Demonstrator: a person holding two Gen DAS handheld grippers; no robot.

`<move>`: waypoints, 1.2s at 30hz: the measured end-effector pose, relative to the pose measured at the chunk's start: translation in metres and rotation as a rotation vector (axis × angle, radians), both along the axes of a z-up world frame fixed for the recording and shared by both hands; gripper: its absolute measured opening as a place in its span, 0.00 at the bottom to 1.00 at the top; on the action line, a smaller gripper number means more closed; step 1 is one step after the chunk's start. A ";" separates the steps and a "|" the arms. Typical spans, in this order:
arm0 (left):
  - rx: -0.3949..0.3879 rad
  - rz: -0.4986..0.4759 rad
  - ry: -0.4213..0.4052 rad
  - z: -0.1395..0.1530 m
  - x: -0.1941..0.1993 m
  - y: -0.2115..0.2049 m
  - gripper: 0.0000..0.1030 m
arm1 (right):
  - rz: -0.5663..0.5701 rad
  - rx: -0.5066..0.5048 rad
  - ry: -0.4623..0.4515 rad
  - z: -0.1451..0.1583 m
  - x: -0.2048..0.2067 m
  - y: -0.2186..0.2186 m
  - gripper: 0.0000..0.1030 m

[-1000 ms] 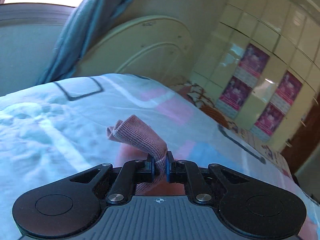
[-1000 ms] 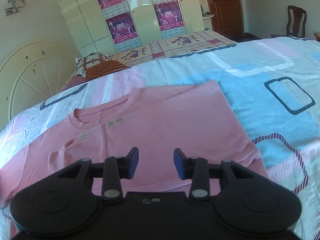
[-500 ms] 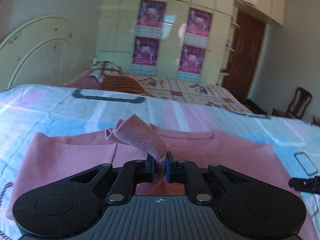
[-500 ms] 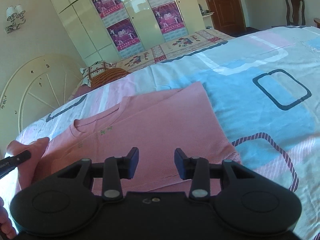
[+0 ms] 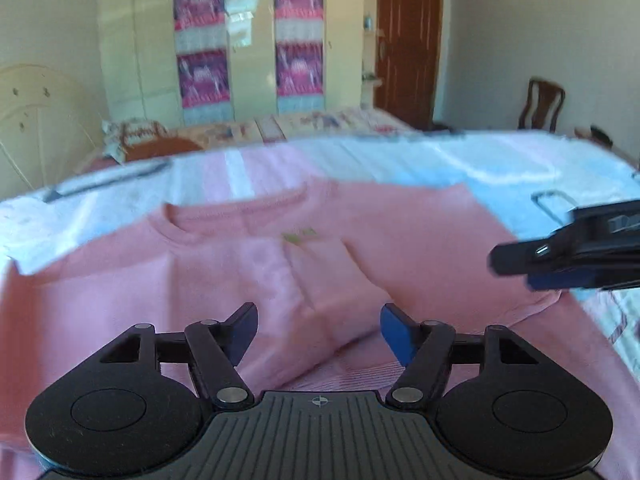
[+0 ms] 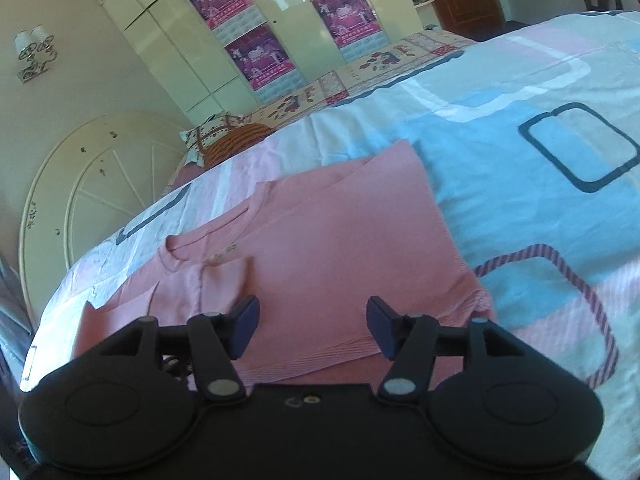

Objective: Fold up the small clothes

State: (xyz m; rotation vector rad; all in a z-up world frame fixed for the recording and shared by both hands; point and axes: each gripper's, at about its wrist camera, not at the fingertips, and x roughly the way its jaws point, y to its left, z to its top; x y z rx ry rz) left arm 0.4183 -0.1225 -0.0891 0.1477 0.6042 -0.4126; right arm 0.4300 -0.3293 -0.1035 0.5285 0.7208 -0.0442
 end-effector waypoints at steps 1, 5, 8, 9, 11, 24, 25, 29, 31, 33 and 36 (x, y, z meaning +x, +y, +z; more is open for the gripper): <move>-0.010 0.021 -0.021 0.006 -0.010 0.016 0.65 | 0.024 0.003 0.000 -0.001 0.005 0.006 0.57; 0.003 0.178 -0.056 0.011 -0.041 0.104 0.65 | 0.097 0.018 0.023 -0.014 0.027 0.031 0.56; 0.095 0.328 -0.025 -0.004 -0.045 0.173 0.65 | 0.124 0.034 0.052 -0.026 0.041 0.043 0.55; 0.114 0.370 0.007 -0.011 -0.044 0.192 0.65 | 0.127 0.041 0.057 -0.029 0.044 0.046 0.54; 0.138 0.425 0.047 -0.021 -0.040 0.217 0.65 | 0.137 0.040 0.052 -0.030 0.051 0.053 0.50; 0.156 0.389 0.069 -0.044 0.009 0.219 0.09 | 0.210 -0.278 -0.227 0.055 0.029 0.088 0.08; 0.153 0.388 0.070 -0.044 0.010 0.218 0.09 | 0.203 -0.329 -0.263 0.057 0.020 0.086 0.08; 0.170 0.375 0.071 -0.043 0.018 0.214 0.09 | 0.165 -0.325 -0.018 0.004 0.036 0.059 0.08; 0.170 0.370 0.074 -0.043 0.028 0.212 0.09 | 0.148 -0.322 -0.017 -0.005 0.033 0.056 0.08; 0.173 0.367 0.074 -0.043 0.029 0.212 0.09 | 0.136 -0.305 -0.015 -0.007 0.033 0.057 0.08; 0.174 0.365 0.074 -0.043 0.029 0.212 0.09 | 0.126 -0.298 -0.036 -0.002 0.028 0.059 0.08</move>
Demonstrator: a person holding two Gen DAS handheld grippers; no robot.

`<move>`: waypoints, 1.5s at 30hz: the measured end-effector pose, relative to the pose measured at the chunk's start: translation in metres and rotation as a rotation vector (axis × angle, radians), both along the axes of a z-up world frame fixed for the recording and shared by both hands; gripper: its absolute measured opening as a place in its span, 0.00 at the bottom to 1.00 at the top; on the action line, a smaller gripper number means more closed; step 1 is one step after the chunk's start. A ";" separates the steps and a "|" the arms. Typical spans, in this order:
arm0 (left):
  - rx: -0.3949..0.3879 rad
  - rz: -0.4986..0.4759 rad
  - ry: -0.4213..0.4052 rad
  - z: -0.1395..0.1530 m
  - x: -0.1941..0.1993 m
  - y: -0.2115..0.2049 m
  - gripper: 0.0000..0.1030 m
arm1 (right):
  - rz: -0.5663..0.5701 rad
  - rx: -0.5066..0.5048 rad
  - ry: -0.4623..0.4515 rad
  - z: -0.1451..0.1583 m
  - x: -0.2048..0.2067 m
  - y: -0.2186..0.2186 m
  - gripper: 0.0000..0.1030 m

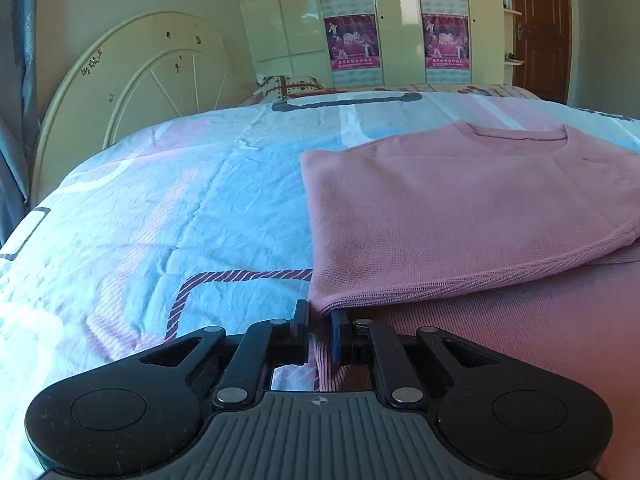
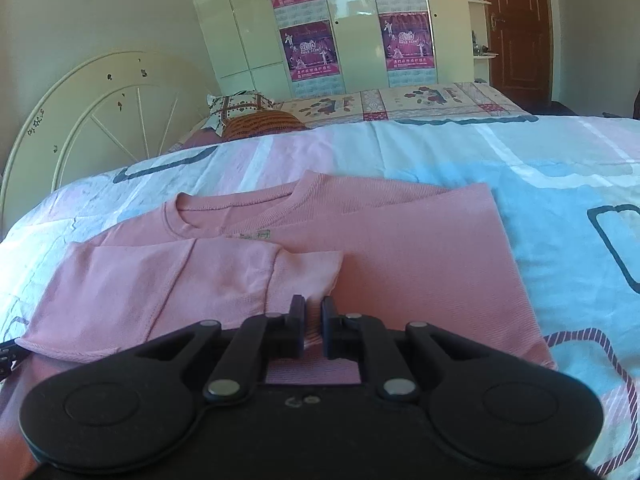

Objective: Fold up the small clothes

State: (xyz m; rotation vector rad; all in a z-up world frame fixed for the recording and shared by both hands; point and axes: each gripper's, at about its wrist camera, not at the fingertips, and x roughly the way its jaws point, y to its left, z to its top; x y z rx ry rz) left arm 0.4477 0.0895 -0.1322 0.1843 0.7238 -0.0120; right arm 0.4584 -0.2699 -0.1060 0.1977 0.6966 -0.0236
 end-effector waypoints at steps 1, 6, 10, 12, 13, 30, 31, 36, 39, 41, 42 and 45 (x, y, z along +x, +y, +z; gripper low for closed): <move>0.001 -0.001 0.000 0.000 0.000 0.000 0.09 | 0.001 0.001 -0.008 0.002 -0.002 0.000 0.08; 0.009 -0.006 0.000 -0.001 0.001 0.000 0.09 | 0.004 -0.025 0.031 -0.008 -0.005 0.000 0.08; 0.037 -0.023 0.005 0.001 -0.002 -0.001 0.12 | -0.016 -0.027 0.063 -0.019 -0.003 -0.002 0.06; 0.040 -0.022 -0.034 0.012 -0.016 0.003 0.35 | -0.039 -0.070 0.036 -0.007 -0.010 -0.001 0.25; 0.028 -0.027 -0.088 0.020 -0.028 0.007 0.53 | -0.063 -0.099 0.014 0.002 -0.015 0.000 0.38; -0.155 -0.126 -0.042 0.021 0.024 -0.027 0.56 | 0.030 -0.088 0.030 0.005 0.007 0.022 0.33; -0.156 -0.128 -0.042 0.023 0.036 -0.027 0.56 | 0.008 -0.087 0.035 0.004 0.017 0.017 0.33; -0.148 -0.142 -0.041 0.020 0.098 -0.028 0.56 | -0.073 0.015 0.111 -0.016 0.062 -0.012 0.43; -0.149 -0.141 -0.011 0.011 0.126 -0.029 0.56 | -0.045 0.022 0.120 -0.024 0.070 -0.012 0.34; -0.135 -0.132 0.033 -0.002 0.141 -0.028 0.56 | -0.002 0.007 0.110 -0.025 0.069 -0.006 0.12; -0.132 -0.135 0.043 -0.007 0.145 -0.026 0.56 | 0.003 -0.008 0.105 -0.025 0.068 -0.004 0.09; -0.169 -0.118 0.026 -0.008 0.144 -0.020 0.56 | -0.057 -0.065 0.097 -0.025 0.067 -0.006 0.10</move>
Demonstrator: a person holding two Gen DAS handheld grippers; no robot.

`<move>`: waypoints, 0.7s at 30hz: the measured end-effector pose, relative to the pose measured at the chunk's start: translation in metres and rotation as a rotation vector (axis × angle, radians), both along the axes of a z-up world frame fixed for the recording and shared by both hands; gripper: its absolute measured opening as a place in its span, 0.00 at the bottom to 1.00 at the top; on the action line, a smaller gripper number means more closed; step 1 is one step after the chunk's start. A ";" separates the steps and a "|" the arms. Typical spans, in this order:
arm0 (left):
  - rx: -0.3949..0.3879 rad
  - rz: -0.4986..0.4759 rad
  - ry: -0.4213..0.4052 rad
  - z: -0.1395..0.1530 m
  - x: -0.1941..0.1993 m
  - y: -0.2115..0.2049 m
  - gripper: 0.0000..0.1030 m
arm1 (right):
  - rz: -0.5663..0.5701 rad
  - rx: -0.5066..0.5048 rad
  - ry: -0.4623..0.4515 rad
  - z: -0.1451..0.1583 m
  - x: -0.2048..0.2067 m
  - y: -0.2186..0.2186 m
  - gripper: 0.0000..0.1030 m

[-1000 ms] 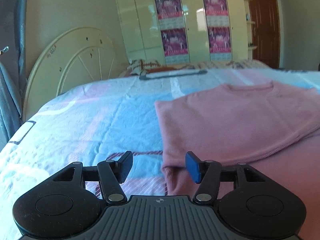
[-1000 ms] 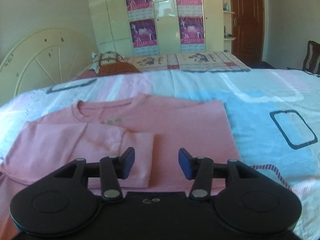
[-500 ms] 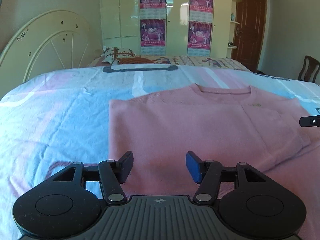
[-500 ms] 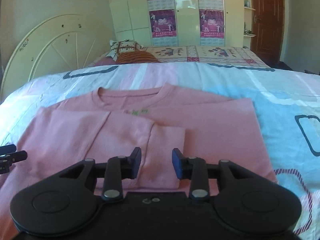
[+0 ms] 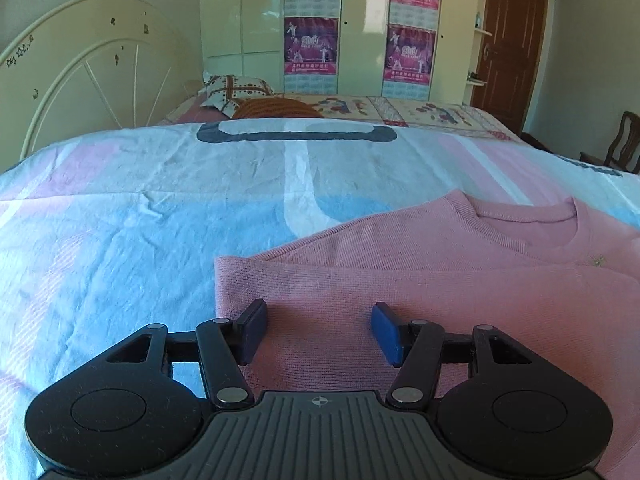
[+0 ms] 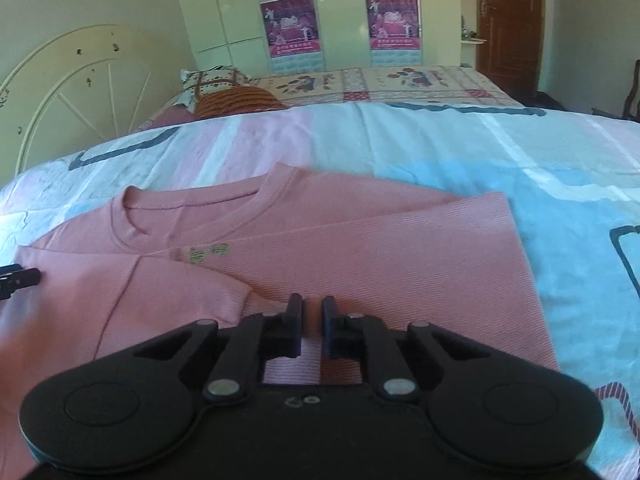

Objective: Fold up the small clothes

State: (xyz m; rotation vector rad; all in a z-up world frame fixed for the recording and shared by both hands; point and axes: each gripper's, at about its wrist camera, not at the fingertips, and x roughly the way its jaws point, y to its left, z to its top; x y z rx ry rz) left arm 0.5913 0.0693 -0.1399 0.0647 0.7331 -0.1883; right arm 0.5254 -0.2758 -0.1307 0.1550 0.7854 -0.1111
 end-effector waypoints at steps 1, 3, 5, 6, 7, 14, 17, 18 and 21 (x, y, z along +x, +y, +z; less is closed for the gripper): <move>0.015 0.010 -0.005 0.003 -0.003 -0.003 0.56 | -0.016 -0.017 -0.007 0.003 0.000 0.001 0.13; -0.013 0.024 -0.032 0.013 -0.013 -0.009 0.56 | -0.038 -0.075 -0.062 0.013 -0.003 0.009 0.35; -0.054 -0.020 -0.032 0.016 -0.021 -0.028 0.56 | 0.011 -0.022 -0.088 0.018 0.002 0.020 0.33; -0.036 -0.049 -0.036 0.015 -0.024 -0.044 0.56 | 0.056 -0.001 -0.076 0.016 0.009 0.032 0.30; -0.022 -0.071 -0.033 0.013 -0.026 -0.057 0.56 | 0.104 0.005 -0.067 0.013 0.015 0.047 0.30; 0.014 -0.007 -0.017 0.001 -0.036 -0.046 0.61 | 0.195 -0.118 -0.013 -0.007 0.030 0.084 0.31; -0.004 0.048 -0.020 0.000 -0.049 -0.004 0.61 | 0.146 -0.093 -0.012 -0.003 0.022 0.056 0.27; -0.016 0.082 -0.031 0.003 -0.057 0.007 0.61 | 0.150 -0.085 -0.009 0.000 0.020 0.053 0.27; -0.046 0.130 -0.053 0.009 -0.083 0.022 0.61 | 0.180 -0.091 -0.063 0.015 0.000 0.060 0.38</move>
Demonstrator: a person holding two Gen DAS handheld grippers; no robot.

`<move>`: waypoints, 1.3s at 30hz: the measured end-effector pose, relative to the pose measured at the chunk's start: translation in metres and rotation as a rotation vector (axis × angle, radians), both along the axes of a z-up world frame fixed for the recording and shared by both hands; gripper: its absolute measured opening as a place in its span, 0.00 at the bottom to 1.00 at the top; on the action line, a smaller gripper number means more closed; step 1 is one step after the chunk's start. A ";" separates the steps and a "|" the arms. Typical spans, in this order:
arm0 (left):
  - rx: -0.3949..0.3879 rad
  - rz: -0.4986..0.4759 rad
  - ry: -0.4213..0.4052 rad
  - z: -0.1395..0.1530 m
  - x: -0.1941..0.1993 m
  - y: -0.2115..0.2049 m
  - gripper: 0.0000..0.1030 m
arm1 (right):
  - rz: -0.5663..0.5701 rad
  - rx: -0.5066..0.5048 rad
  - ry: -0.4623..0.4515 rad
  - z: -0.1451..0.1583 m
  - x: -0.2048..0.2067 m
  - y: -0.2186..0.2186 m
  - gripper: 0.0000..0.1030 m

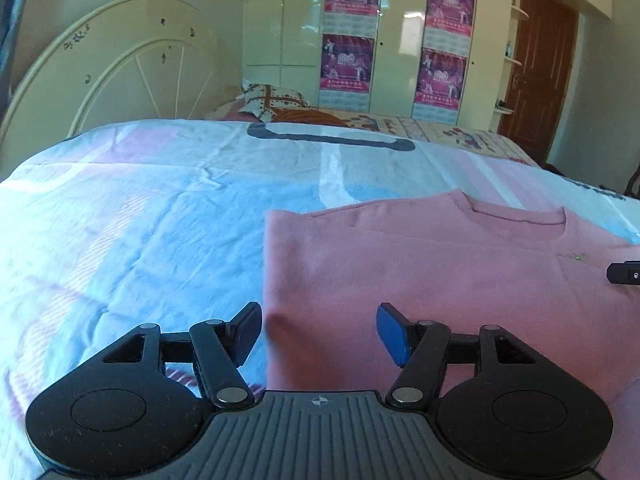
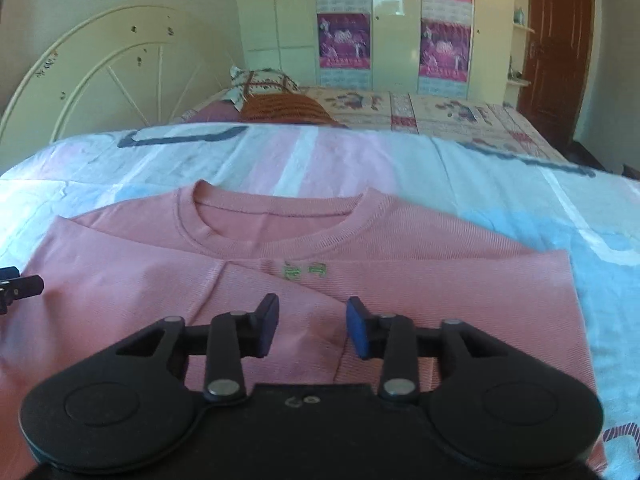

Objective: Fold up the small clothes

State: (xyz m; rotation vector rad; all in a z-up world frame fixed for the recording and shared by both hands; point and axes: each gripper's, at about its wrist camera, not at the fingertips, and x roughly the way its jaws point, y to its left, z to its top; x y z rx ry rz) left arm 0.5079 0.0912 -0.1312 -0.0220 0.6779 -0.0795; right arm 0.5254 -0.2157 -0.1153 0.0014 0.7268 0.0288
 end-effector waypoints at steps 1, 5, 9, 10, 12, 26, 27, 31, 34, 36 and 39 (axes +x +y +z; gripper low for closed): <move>-0.007 0.011 -0.001 -0.002 -0.009 0.003 0.61 | 0.029 -0.008 -0.005 0.003 -0.009 0.006 0.38; 0.011 0.011 0.038 -0.021 -0.033 0.006 0.61 | 0.070 -0.052 0.074 -0.012 -0.035 0.020 0.33; 0.067 0.054 0.001 -0.004 -0.051 0.009 0.61 | 0.031 -0.076 0.066 -0.010 -0.047 0.020 0.33; 0.058 0.051 -0.024 0.002 -0.057 0.010 0.61 | 0.029 -0.070 0.054 -0.004 -0.051 0.021 0.33; 0.028 0.023 -0.075 0.015 -0.068 0.008 0.61 | 0.035 -0.051 0.023 0.005 -0.058 0.024 0.34; 0.128 -0.126 0.056 -0.007 -0.056 -0.046 0.63 | -0.026 -0.072 0.051 -0.011 -0.066 0.045 0.32; 0.140 -0.133 0.054 -0.007 -0.058 -0.046 0.63 | -0.048 -0.050 0.049 -0.010 -0.070 0.031 0.22; 0.132 -0.124 0.051 -0.008 -0.061 -0.045 0.64 | -0.051 0.001 0.067 -0.009 -0.074 0.016 0.17; 0.125 -0.117 0.050 -0.010 -0.062 -0.043 0.64 | -0.086 -0.068 -0.011 0.001 -0.077 0.028 0.36; 0.125 -0.118 0.050 -0.011 -0.062 -0.043 0.65 | -0.113 -0.095 0.045 -0.009 -0.070 0.026 0.35; 0.124 -0.115 0.052 -0.011 -0.062 -0.042 0.65 | -0.108 -0.088 0.067 -0.022 -0.068 0.020 0.35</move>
